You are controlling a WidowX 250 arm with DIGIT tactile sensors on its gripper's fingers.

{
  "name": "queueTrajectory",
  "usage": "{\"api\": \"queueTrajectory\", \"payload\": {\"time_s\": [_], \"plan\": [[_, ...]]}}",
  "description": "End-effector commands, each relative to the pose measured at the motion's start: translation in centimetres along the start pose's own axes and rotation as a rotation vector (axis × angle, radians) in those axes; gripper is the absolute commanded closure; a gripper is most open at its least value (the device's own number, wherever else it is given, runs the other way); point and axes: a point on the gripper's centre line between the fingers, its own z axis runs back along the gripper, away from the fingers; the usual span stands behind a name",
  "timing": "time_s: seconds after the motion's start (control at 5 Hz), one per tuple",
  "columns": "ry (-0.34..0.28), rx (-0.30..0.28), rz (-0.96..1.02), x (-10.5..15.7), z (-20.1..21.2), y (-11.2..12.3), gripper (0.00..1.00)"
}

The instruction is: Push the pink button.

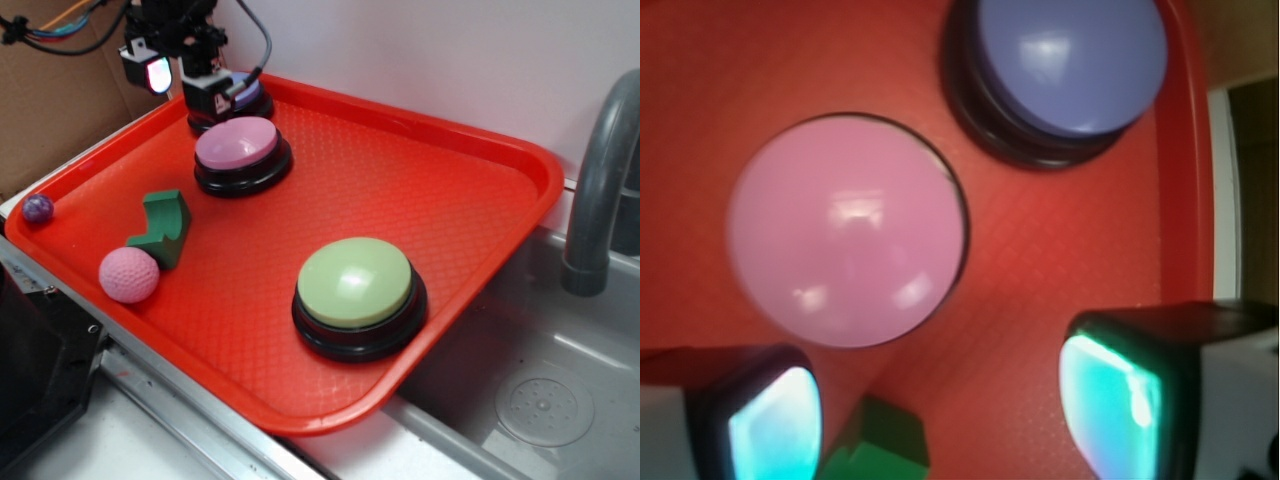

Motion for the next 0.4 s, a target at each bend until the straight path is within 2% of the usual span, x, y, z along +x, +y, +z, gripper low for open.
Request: {"api": "queueTrajectory", "payload": {"time_s": [0.0,0.2], "plan": [[-0.099,0.012,0.038,-0.36,3.46,0.93,0.00],[-0.112,0.015,0.029,-0.49,3.89,0.98,0.00]]}}
